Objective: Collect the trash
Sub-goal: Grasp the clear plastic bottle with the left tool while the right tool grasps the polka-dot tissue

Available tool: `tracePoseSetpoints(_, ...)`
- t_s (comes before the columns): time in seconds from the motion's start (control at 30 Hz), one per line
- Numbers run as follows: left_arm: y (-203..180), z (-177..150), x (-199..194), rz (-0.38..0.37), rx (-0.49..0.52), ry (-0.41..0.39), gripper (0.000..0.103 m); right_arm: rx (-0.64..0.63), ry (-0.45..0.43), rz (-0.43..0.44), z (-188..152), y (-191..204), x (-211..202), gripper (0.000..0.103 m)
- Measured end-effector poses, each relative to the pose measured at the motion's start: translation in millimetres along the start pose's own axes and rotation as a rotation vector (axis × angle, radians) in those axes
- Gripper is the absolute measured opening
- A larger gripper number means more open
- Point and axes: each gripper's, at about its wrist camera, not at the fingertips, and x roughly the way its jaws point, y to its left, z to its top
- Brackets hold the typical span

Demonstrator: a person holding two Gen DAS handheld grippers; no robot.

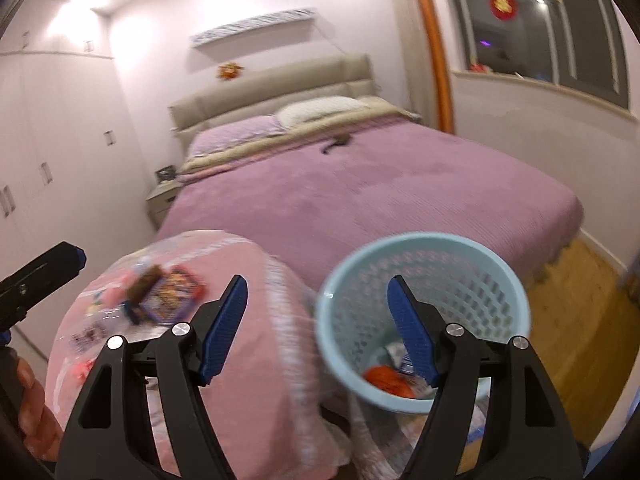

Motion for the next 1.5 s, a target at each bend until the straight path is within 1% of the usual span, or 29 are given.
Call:
tracePoseSetpoints(0.07, 16.6, -1.6, -19.1, 0.036, -0.017, -0.022, 0.078, -0.029, -0.009, 0.032, -0.3, 17.9, -2.6, 0.069)
tracePoseSetpoints(0.2, 55.3, -6.1, -57.5, 0.135, -0.049, -0.055, 0.080, -0.088, -0.008, 0.090, -4.0, 56.0, -0.6, 0.069)
tracePoseSetpoints(0.3, 87.4, -11.1, -79.2, 0.191, -0.092, -0.055, 0.081, -0.118, 0.012, 0.123, -10.1, 83.3, 6.5, 0.069)
tracePoseSetpoints(0.43, 127.8, -22.0, -92.1, 0.255, -0.141, -0.017, 0.082, -0.138, 0.051, 0.165, -24.1, 112.5, 21.7, 0.069)
tracePoseSetpoints(0.53, 154.9, -31.9, -89.0, 0.299, -0.164, 0.048, 0.082, -0.150, 0.087, 0.180, -37.1, 131.1, 40.0, 0.069)
tracePoseSetpoints(0.6, 170.4, -38.6, -82.6, 0.317, -0.171, 0.093, 0.082, -0.147, 0.132, 0.190, -49.8, 142.4, 55.5, 0.067)
tracePoseSetpoints(0.63, 177.6, -41.4, -77.2, 0.321, -0.173, 0.117, 0.082, -0.146, 0.148, 0.194, -55.0, 146.1, 61.3, 0.065)
tracePoseSetpoints(0.7, 188.2, -45.9, -66.1, 0.327, -0.173, 0.167, 0.082, -0.147, 0.183, 0.204, -64.9, 153.7, 75.5, 0.057)
tracePoseSetpoints(0.73, 192.4, -50.5, -63.4, 0.328, -0.172, 0.181, 0.082, -0.148, 0.192, 0.205, -67.5, 155.2, 80.7, 0.057)
tracePoseSetpoints(0.87, 198.9, -56.6, -51.3, 0.314, -0.160, 0.232, 0.082, -0.166, 0.214, 0.207, -78.2, 165.0, 93.0, 0.056)
tracePoseSetpoints(1.0, 198.6, -58.1, -38.0, 0.316, -0.132, 0.273, 0.082, -0.180, 0.228, 0.201, -80.8, 169.1, 98.8, 0.056)
tracePoseSetpoints(1.07, 198.9, -59.8, -29.9, 0.319, -0.123, 0.305, 0.082, -0.183, 0.233, 0.204, -81.1, 169.6, 100.3, 0.056)
tracePoseSetpoints(1.23, 204.4, -64.4, -14.8, 0.295, -0.145, 0.364, 0.081, -0.177, 0.259, 0.201, -82.1, 169.5, 108.1, 0.056)
tracePoseSetpoints(1.4, 204.9, -70.7, -5.1, 0.262, -0.175, 0.403, 0.075, -0.197, 0.273, 0.192, -84.3, 173.8, 111.4, 0.056)
tracePoseSetpoints(1.43, 203.9, -71.8, -3.8, 0.265, -0.173, 0.409, 0.074, -0.201, 0.277, 0.190, -84.9, 174.8, 112.3, 0.056)
tracePoseSetpoints(1.5, 202.2, -73.9, -3.4, 0.280, -0.161, 0.413, 0.069, -0.207, 0.291, 0.187, -86.1, 176.3, 115.2, 0.056)
